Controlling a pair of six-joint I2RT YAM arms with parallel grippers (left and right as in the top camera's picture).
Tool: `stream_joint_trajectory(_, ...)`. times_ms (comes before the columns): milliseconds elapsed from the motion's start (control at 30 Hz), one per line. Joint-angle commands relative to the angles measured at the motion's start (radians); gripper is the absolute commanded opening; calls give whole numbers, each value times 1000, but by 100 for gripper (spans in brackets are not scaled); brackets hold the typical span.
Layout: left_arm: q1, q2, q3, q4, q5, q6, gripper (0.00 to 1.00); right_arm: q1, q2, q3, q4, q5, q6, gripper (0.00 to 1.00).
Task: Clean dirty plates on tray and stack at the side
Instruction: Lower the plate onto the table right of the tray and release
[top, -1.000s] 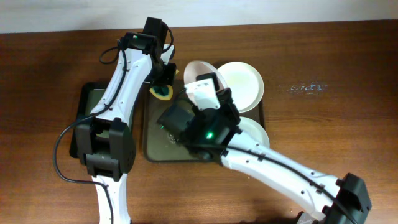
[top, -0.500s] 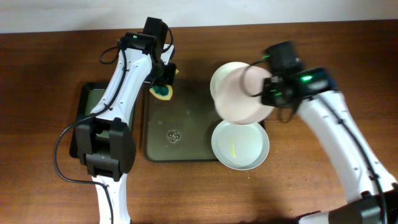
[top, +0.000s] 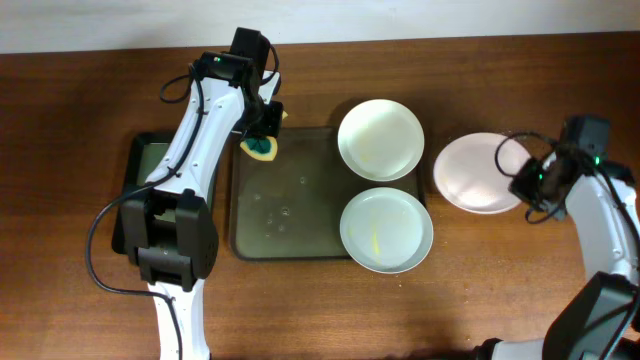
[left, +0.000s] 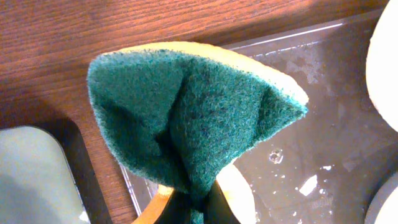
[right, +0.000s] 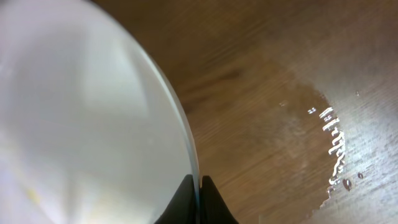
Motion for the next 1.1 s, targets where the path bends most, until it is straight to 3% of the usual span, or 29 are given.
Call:
stream_joint_trajectory(0,0,-8,10,3,-4,-13,0,-34,-11,-116,126,-9,-6,4)
stream_joint_trajectory(167,0,-8,10,2,-4,-13,0,-34,20,-193,255,-6,-6,4)
stream_joint_trajectory(233,0,-8,10,2,-3,-14,0,-34,31,-192,252,-7,-6,16)
stream_joint_trajectory(367,0,-8,10,2,-3,-14,0,-34,29,-154,177,-69,-6,55)
stream_joint_trajectory(433,0,-8,10,2,-3,-14,0,-34,25,-102,98,-92,-6,60)
stream_joint_trajectory(600,0,-8,10,2,-4,-14,0,-29,-5,60,-155,-256,-52,62)
stream_joint_trajectory(733,0,-8,10,2,-3,-14,0,33,-6,57,-274,-372,-109,62)
stream_joint_trajectory(1067,0,-8,10,-2,-3,-14,0,285,2,-47,-275,-270,-118,62)
